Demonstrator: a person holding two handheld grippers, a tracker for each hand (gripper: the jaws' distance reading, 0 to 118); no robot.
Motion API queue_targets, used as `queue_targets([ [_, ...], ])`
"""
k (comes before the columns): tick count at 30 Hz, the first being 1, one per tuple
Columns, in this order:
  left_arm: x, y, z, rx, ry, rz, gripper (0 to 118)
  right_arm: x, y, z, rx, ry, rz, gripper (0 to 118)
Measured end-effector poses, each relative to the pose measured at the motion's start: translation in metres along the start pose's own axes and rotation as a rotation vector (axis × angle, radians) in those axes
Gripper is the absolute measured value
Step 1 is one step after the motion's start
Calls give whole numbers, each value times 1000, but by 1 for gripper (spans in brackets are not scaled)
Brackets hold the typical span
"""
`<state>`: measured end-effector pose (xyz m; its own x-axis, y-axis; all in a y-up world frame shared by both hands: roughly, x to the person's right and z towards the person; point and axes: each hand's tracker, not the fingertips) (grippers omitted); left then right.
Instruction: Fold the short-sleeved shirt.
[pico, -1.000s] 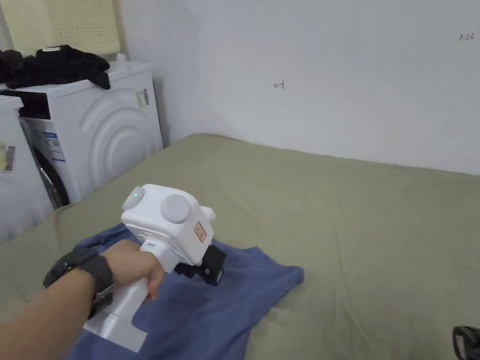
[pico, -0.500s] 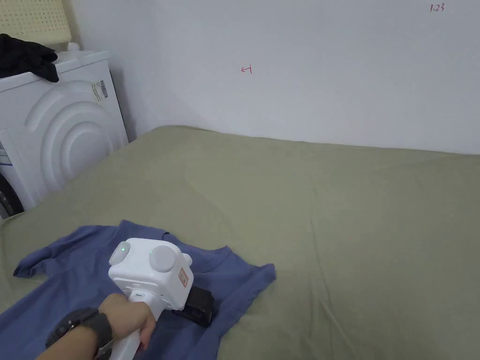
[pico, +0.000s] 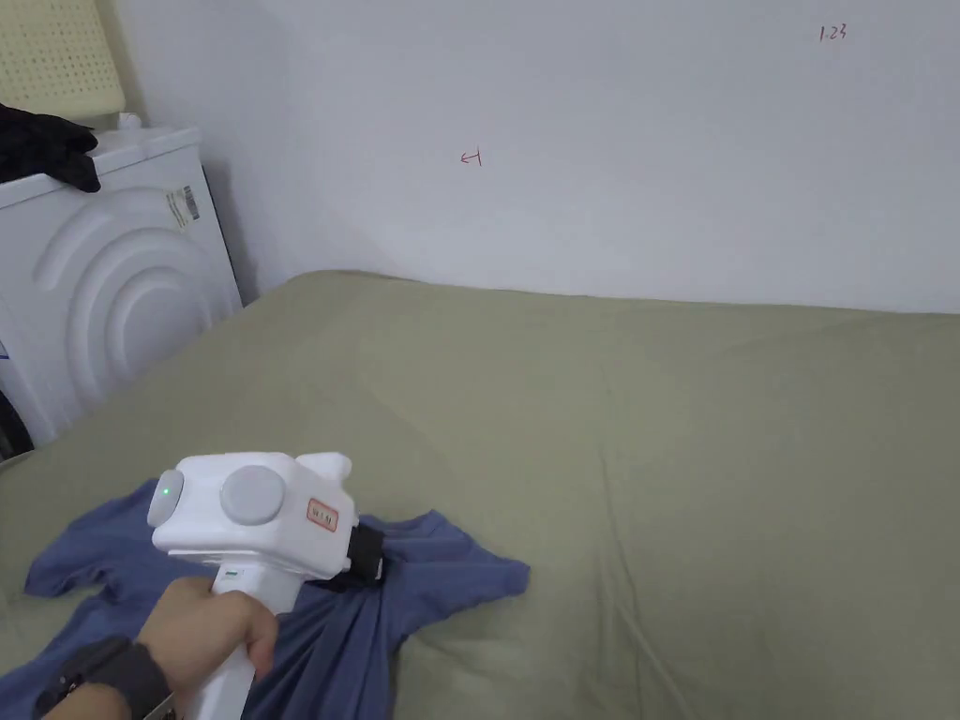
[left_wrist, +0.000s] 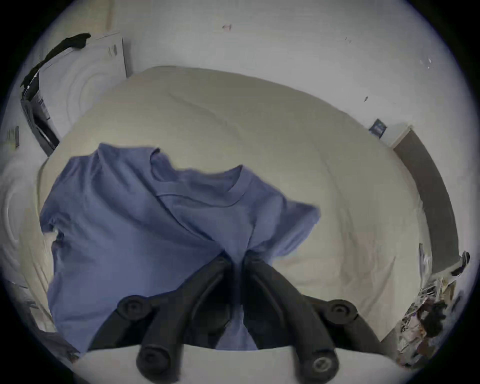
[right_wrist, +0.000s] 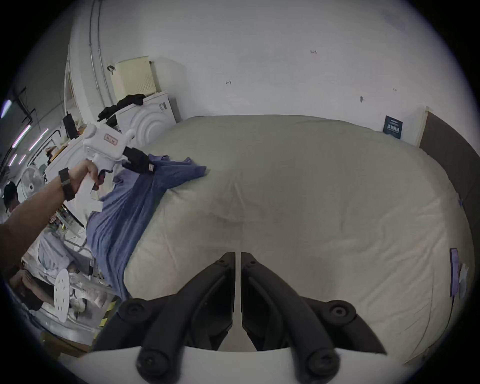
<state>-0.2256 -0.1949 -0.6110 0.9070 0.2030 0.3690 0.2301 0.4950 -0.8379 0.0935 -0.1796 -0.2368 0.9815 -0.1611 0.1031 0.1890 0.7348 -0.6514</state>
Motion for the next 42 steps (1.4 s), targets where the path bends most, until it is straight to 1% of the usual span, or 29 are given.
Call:
queue_targets([
  [1,10,5,1,15,-24,-15,6,3,-1,3,3,-2,-12,8],
  [3,44,18,3,39,-48,-107,6,9,-3,9,11,-14,-25,8],
  [5,84,30,-3,31,-112,-176,6,14,-5,18,19,-24,-35,8],
  [7,128,41,-13,19,-166,-208,6,21,-6,28,26,-32,-53,8],
  [10,208,50,-31,8,-242,-300,6,33,-10,45,42,-61,-75,8],
  [12,271,51,-42,-21,-314,-386,6,43,-12,58,54,-85,-92,8],
  [14,331,40,-48,-44,-373,-487,6,52,-14,73,62,-110,-110,8],
  [17,413,14,-49,-71,-528,-638,6,64,-19,100,92,-155,-131,8],
  [20,481,-18,-53,-133,-670,-710,6,74,-23,121,111,-198,-152,8],
  [21,500,-34,-55,-158,-698,-735,6,77,-24,127,117,-205,-153,8],
  [23,530,-60,-64,-203,-716,-792,6,81,-27,133,127,-225,-160,8],
  [25,549,-87,-77,-245,-666,-840,6,86,-30,137,128,-233,-167,8],
  [26,554,-98,-86,-256,-615,-851,6,88,-32,138,128,-238,-171,8],
  [27,556,-107,-94,-250,-565,-855,12,89,-33,139,128,-240,-177,8],
  [28,553,-110,-99,-237,-557,-832,22,90,-34,140,127,-238,-182,8],
  [29,548,-110,-102,-241,-551,-776,55,91,-36,142,130,-237,-188,8],
  [30,541,-107,-102,-228,-528,-714,100,92,-37,144,134,-234,-192,8],
  [31,535,-102,-100,-237,-510,-674,115,93,-38,145,135,-231,-194,8],
  [32,522,-93,-91,-245,-520,-627,114,95,-37,147,133,-231,-196,8],
  [34,489,-67,-65,-188,-560,-578,113,99,-35,149,133,-244,-192,8],
  [35,472,-59,-51,-158,-533,-563,113,102,-34,150,139,-256,-192,8],
  [36,443,-49,-27,-74,-470,-550,112,107,-32,152,153,-269,-195,8],
  [37,421,-43,-10,-13,-426,-538,108,110,-30,152,160,-279,-198,8],
  [38,392,-40,13,70,-356,-520,100,114,-28,151,165,-295,-193,8],
  [40,335,-45,55,188,-234,-447,62,119,-24,149,188,-345,-178,8],
  [41,309,-52,75,256,-181,-411,38,121,-21,147,186,-343,-177,8],
  [42,280,-64,96,336,-115,-366,22,123,-17,145,197,-345,-183,8],
])
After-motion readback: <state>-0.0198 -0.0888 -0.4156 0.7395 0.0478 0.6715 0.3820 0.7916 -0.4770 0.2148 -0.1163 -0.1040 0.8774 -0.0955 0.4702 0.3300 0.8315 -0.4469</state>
